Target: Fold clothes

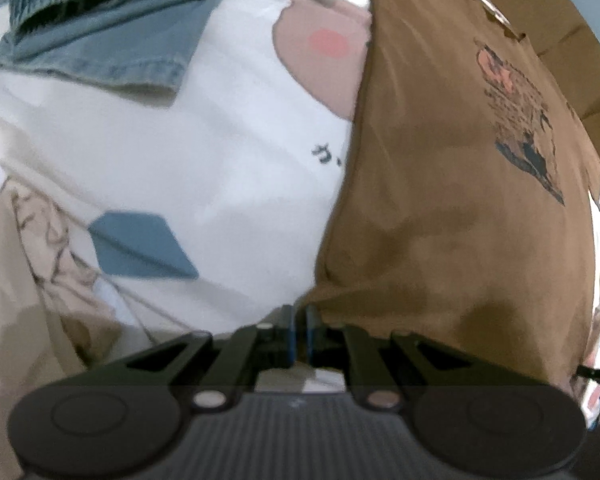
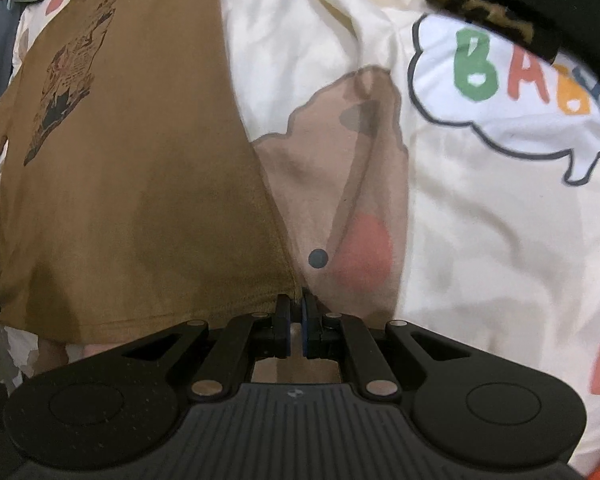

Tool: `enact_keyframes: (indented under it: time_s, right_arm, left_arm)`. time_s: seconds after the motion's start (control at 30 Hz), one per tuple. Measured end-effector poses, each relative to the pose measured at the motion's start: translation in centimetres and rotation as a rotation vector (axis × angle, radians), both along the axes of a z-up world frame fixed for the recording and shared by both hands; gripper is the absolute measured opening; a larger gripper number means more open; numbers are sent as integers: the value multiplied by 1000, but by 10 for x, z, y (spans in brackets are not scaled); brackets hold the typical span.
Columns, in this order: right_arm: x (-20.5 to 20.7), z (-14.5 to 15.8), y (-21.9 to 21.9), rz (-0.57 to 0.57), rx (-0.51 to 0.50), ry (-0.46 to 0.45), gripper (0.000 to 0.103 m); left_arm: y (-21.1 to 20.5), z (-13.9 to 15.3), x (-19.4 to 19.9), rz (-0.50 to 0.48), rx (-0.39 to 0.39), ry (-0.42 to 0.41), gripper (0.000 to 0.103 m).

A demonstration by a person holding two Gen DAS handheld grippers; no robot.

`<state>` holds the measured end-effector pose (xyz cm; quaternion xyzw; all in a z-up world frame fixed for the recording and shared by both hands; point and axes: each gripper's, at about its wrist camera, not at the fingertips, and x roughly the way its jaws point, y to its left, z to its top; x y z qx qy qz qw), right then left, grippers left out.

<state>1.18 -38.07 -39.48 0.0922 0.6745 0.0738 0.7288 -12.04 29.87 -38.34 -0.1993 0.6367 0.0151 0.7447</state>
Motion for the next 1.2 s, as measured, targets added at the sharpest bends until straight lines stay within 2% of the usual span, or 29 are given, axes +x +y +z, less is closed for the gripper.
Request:
enact_keyframes:
  time_s: [0.17, 0.2, 0.3, 0.37, 0.5, 0.6, 0.73, 0.8, 0.9, 1.03, 1.2]
  right_arm:
    - [5, 8, -7, -2, -72, 22, 2]
    - [6, 10, -8, -2, -86, 27, 2]
    - [10, 15, -12, -3, -129, 40, 0]
    - [11, 18, -16, -10, -143, 43, 0]
    - [11, 19, -28, -59, -58, 10, 0]
    - [14, 27, -22, -39, 6, -26, 2]
    - [18, 33, -11, 10, 40, -58, 16]
    - [18, 31, -6, 38, 50, -63, 25]
    - [16, 26, -1, 74, 46, -68, 25]
    - [10, 26, 4, 117, 64, -95, 25]
    - [5, 20, 9, 151, 68, -104, 25]
  left_arm:
    - [10, 14, -8, 73, -88, 31, 5]
    - [9, 15, -9, 53, -81, 38, 5]
    - [3, 10, -7, -31, 5, 57, 5]
    - [4, 4, -6, -14, -10, 50, 5]
    - [11, 4, -5, 36, -27, 37, 8]
    - [17, 11, -5, 65, -30, 11, 19]
    - [19, 16, -1, 68, -43, -8, 28]
    - [12, 12, 2, 25, -34, 8, 28]
    - [6, -1, 2, -9, -32, 40, 27]
    - [5, -16, -2, -20, -47, 82, 18]
    - [8, -19, -1, -10, -62, 111, 14]
